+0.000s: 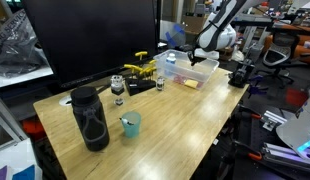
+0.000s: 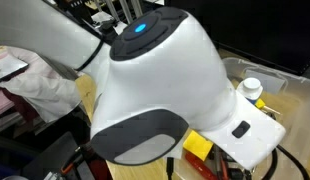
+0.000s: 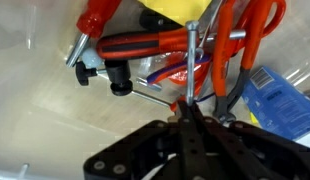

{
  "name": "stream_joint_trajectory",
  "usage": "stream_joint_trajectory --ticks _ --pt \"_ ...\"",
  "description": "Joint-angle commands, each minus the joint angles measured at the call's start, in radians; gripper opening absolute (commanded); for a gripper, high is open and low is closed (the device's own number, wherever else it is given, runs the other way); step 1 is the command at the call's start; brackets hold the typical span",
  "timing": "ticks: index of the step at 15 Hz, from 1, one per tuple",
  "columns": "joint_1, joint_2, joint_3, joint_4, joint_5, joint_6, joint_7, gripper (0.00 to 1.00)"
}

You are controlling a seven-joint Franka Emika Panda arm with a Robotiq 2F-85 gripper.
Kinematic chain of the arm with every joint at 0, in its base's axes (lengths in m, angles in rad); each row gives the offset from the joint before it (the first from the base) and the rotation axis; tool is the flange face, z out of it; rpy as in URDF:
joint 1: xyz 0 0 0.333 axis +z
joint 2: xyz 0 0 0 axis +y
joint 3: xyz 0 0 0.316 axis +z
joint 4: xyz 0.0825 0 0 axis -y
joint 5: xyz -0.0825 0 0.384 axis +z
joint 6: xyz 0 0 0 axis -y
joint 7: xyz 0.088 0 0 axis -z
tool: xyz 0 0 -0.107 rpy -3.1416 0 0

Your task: Pick up a bolt from the box and set it on the table

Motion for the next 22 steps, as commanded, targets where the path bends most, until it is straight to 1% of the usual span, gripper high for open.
stream_joint_trajectory --ticks 1,2,6,7,10,12,13,18,20,22 --pt "0.018 -0.001 -0.005 -0.025 0.013 0.110 0.025 0.01" --pt "0.008 0.000 0.016 -0.025 0.057 0.139 -0.006 0.01" --pt "-0.045 -0.009 0.121 -0.028 0.151 0.248 -0.020 0.01" --pt "-0.076 -0.009 0.156 -0.029 0.113 0.281 0.021 0.01" --pt "-0.166 -0.004 0.273 -0.025 0.071 0.372 0.060 0.01" --pt "-0.224 0.006 0.333 -0.023 0.025 0.422 0.088 0.01" --pt "-0.215 -0.009 0.315 0.015 0.011 0.372 0.090 0.01" --pt "-0.285 -0.006 0.348 0.090 -0.071 0.376 0.111 0.01" --pt "-0.340 -0.006 0.404 0.108 -0.132 0.375 0.132 0.01" --pt "-0.446 -0.003 0.520 0.111 -0.240 0.374 0.175 0.01"
